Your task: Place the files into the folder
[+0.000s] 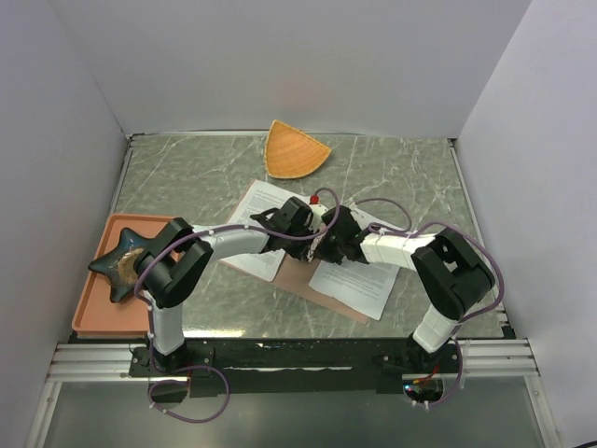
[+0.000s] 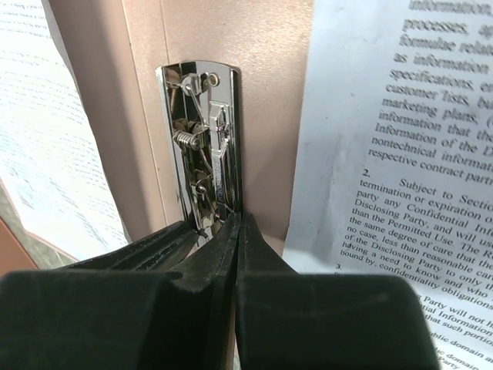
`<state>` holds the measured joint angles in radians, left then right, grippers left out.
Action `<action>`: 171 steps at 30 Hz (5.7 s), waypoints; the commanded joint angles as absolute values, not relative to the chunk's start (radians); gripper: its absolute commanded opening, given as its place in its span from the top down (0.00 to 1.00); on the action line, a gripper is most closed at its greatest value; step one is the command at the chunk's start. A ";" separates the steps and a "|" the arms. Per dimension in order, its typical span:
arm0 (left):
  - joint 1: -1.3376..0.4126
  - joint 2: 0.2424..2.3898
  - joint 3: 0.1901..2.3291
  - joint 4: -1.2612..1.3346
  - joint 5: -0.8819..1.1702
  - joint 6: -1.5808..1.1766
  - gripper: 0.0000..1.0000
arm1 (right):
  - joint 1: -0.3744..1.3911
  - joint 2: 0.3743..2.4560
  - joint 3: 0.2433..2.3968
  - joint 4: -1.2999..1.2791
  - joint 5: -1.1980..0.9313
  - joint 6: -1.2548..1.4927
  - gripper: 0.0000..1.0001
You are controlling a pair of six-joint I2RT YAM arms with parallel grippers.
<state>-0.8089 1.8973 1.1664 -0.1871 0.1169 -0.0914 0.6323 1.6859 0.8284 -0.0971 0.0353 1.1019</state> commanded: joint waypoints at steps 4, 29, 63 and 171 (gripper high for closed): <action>-0.914 2.134 1.147 -0.284 0.144 -0.189 0.99 | 0.630 1.830 0.769 -0.083 0.029 1.091 1.00; -0.753 1.792 1.282 -0.459 0.469 -0.104 0.99 | 0.591 1.844 0.692 -0.060 0.009 1.055 1.00; -0.609 1.848 1.253 -0.342 0.319 -0.209 0.99 | 0.595 1.608 0.767 -0.153 0.103 0.876 1.00; -0.595 1.716 1.183 -0.515 0.545 -0.161 0.90 | 0.692 1.617 0.707 0.187 -0.049 0.928 0.84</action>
